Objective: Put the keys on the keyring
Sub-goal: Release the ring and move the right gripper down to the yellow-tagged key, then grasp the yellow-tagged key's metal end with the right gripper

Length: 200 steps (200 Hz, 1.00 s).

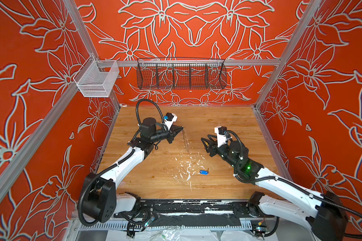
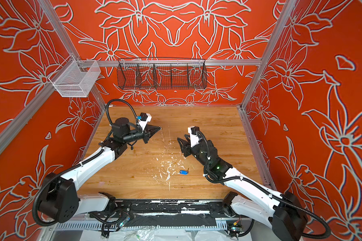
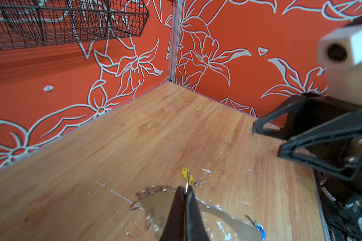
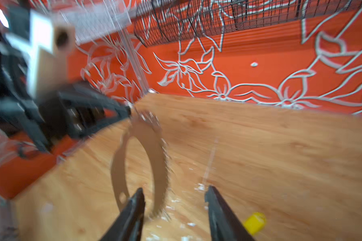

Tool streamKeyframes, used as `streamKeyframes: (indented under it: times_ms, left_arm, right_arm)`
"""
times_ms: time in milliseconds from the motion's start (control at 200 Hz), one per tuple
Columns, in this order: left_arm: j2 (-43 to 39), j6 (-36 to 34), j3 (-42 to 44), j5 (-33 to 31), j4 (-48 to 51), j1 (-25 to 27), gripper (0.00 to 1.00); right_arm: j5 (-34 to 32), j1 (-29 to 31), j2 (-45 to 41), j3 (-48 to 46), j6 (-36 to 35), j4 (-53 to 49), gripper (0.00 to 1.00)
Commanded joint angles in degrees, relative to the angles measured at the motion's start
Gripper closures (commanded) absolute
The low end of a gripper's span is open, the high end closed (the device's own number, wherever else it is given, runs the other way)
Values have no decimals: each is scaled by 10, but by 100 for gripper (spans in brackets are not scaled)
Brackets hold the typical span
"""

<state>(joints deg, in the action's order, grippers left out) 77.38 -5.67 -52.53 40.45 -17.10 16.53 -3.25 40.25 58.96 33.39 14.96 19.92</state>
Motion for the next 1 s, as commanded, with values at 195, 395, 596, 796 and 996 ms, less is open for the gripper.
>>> streamKeyframes:
  times_ms: [195, 395, 596, 796, 996]
  left_arm:
    - [102, 90, -61, -41, -82, 0, 100]
    - [129, 70, -90, -78, -41, 17, 100]
    - [113, 43, -86, -103, -22, 35, 100]
    - [104, 44, -79, -101, -25, 35, 100]
    - [106, 40, -83, -103, -21, 36, 100]
  right_arm:
    - [74, -96, 147, -54, -69, 100, 54]
    - [99, -109, 240, -54, -68, 154, 68]
    - [88, -115, 286, -50, -63, 173, 70]
    - [94, -115, 338, -26, -57, 174, 77]
    - [64, -116, 352, -24, -63, 170, 77]
